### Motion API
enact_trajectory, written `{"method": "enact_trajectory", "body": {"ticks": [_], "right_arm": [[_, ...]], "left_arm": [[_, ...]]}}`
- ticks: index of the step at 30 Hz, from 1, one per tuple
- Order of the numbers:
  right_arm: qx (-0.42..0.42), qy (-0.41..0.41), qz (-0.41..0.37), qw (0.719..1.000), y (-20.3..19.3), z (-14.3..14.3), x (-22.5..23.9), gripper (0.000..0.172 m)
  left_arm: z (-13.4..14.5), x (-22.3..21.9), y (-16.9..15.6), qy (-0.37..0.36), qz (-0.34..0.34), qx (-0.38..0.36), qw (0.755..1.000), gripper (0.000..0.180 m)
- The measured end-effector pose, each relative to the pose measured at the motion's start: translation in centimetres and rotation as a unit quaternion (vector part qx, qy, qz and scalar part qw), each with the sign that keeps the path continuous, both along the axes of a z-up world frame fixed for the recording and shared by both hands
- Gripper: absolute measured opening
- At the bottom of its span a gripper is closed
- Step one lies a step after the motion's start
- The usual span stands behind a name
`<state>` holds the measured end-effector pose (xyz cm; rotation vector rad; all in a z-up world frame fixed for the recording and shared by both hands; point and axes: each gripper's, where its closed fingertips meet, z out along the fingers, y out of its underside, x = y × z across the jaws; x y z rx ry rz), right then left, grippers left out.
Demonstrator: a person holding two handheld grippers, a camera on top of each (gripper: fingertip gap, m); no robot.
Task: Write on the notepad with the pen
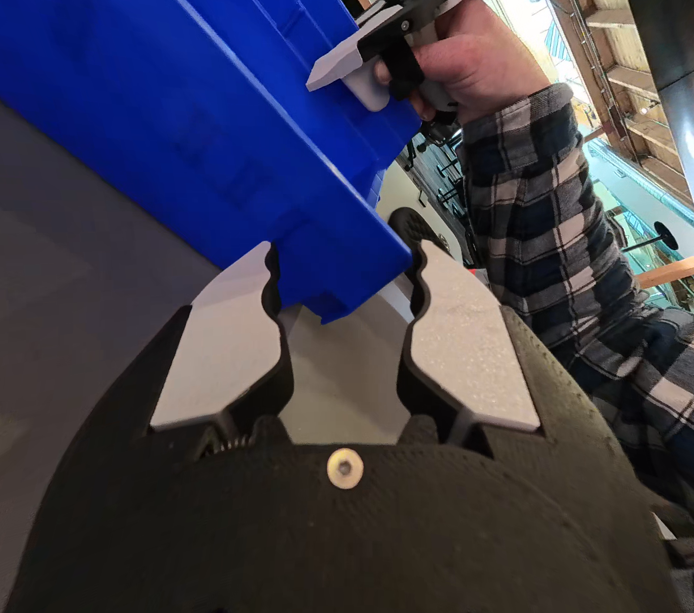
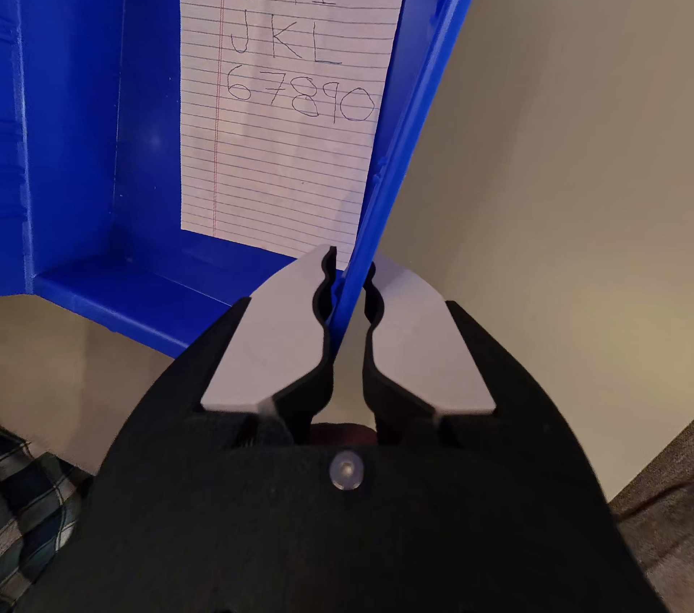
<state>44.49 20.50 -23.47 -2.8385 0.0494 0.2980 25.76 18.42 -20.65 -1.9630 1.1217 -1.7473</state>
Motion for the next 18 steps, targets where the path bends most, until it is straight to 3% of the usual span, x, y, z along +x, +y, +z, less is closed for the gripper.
{"method": "enact_trajectory", "body": {"ticks": [4,8,14,18], "right_arm": [[0.026,0.018,0.0,1.0,0.8,0.4,0.1,0.014],[0.068,-0.02,-0.008,0.997,1.3,1.5,0.7,0.022],[0.161,-0.145,-0.027,0.976,0.5,5.9,1.3,0.032],[0.245,-0.167,0.005,0.955,-0.6,9.7,-3.3,0.025]], "left_arm": [[0.3,-0.5,0.1,-0.008,-0.009,-0.01,1.0,0.067],[1.6,-4.0,-0.1,-0.012,-0.023,0.04,0.999,0.067],[3.5,-16.0,0.0,0.006,-0.064,0.161,0.985,0.059],[4.3,-24.3,2.0,0.027,-0.046,0.238,0.97,0.052]]}}
